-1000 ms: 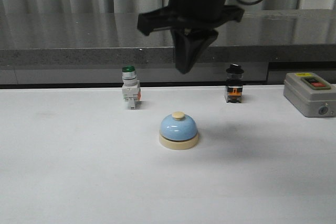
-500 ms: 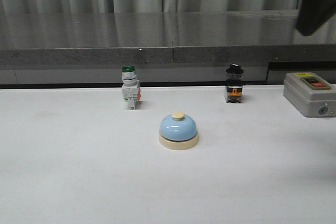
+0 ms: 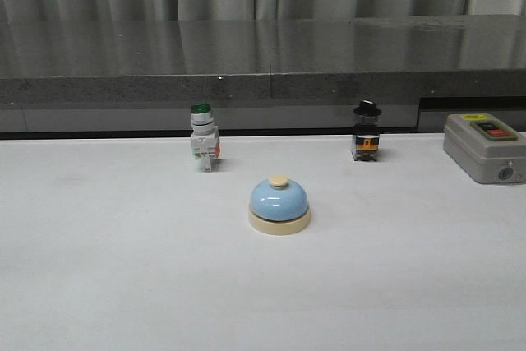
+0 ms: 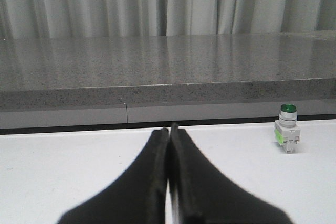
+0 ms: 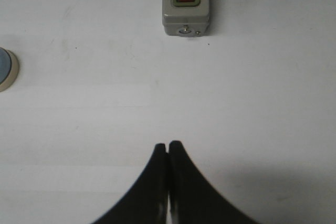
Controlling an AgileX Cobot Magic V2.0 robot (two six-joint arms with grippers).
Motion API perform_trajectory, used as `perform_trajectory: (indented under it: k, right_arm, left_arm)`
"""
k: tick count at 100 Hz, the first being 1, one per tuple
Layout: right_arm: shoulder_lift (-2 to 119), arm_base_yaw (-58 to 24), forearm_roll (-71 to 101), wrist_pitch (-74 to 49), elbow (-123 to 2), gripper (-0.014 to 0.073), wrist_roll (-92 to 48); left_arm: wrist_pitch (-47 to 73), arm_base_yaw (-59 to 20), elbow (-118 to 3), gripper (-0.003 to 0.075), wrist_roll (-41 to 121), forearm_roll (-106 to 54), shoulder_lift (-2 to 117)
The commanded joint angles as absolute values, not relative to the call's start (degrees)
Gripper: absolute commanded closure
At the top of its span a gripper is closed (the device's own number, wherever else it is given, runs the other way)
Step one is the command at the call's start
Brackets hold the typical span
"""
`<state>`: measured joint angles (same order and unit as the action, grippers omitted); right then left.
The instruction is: Place and press bell with both arms
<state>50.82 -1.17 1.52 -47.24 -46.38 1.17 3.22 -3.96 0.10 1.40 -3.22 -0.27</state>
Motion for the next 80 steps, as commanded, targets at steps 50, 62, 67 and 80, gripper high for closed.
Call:
perform_trajectory:
  k: [50, 62, 67, 80]
  right_arm:
    - [22.1, -0.8, 4.1, -26.0, -26.5, 0.0654, 1.2]
    - [17.0, -0.8, 4.5, -23.0, -22.1, 0.0654, 1.2]
    - [15.0, -0.8, 3.9, -21.7, -20.4, 0.0654, 1.2]
    - [10.1, -0.8, 2.1, -16.4, -15.6, 0.0654, 1.2]
  left_arm:
    - [-1.6, -3.8, 2.4, 0.0741, 0.8, -3.3, -2.0]
    - [-1.6, -3.8, 2.4, 0.0741, 0.8, -3.3, -2.0]
    - [-1.6, -3.8, 2.4, 0.0741, 0.8, -3.3, -2.0]
    - [-1.6, -3.8, 2.4, 0.0741, 0.8, -3.3, -2.0]
